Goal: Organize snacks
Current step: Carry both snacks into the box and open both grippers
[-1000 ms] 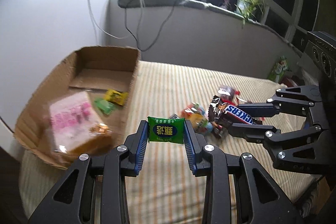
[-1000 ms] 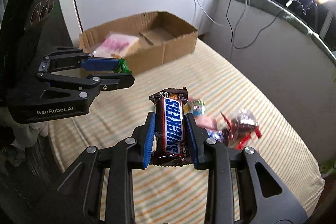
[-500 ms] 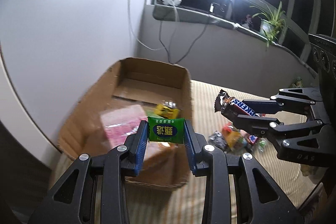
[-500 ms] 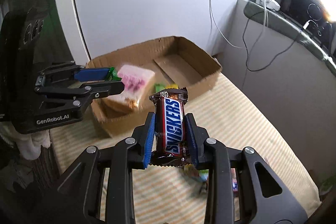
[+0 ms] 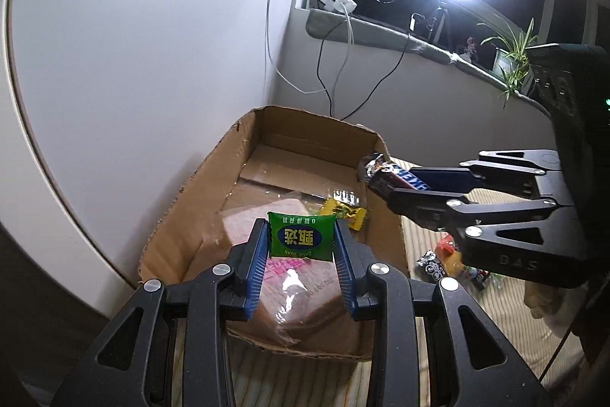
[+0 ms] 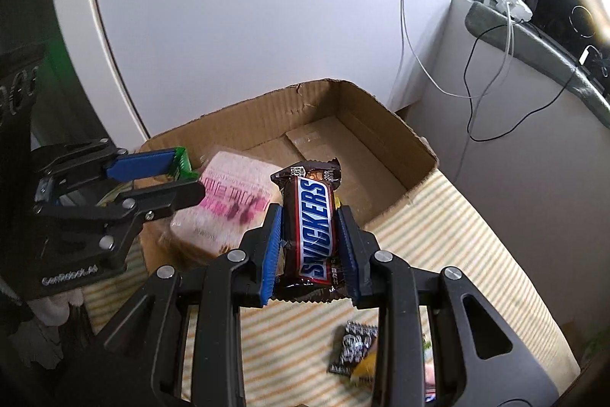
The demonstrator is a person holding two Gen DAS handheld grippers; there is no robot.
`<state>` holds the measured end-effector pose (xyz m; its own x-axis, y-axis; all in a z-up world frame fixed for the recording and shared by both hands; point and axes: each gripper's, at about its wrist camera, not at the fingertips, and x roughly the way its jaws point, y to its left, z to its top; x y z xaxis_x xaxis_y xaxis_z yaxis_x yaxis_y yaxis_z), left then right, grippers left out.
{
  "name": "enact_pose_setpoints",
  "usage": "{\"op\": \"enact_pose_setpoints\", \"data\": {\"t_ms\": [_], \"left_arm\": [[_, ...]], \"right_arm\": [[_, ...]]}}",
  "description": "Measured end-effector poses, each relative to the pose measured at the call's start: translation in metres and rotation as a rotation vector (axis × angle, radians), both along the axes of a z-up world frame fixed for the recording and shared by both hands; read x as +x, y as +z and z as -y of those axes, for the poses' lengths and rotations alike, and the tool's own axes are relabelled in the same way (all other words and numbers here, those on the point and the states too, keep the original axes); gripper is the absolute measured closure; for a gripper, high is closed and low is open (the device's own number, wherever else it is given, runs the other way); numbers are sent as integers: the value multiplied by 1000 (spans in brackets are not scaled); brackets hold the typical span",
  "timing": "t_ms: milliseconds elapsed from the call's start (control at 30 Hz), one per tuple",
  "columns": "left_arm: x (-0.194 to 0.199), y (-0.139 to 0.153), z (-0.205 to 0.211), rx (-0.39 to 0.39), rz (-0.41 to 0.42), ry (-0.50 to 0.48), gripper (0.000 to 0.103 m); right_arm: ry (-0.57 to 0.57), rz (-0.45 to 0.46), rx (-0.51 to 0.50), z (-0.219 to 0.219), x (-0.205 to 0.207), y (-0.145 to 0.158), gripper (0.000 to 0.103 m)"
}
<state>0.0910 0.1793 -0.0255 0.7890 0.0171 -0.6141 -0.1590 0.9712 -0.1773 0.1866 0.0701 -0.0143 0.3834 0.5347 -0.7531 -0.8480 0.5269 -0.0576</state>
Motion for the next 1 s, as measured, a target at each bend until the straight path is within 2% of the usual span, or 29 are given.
{"op": "enact_pose_setpoints", "data": {"t_ms": [467, 1000], "left_arm": [[10, -1, -11, 4, -2, 12, 71], [12, -2, -11, 8, -8, 15, 68]], "right_arm": [[-25, -27, -16, -29, 31, -16, 73], [-15, -46, -19, -38, 35, -24, 73]]}}
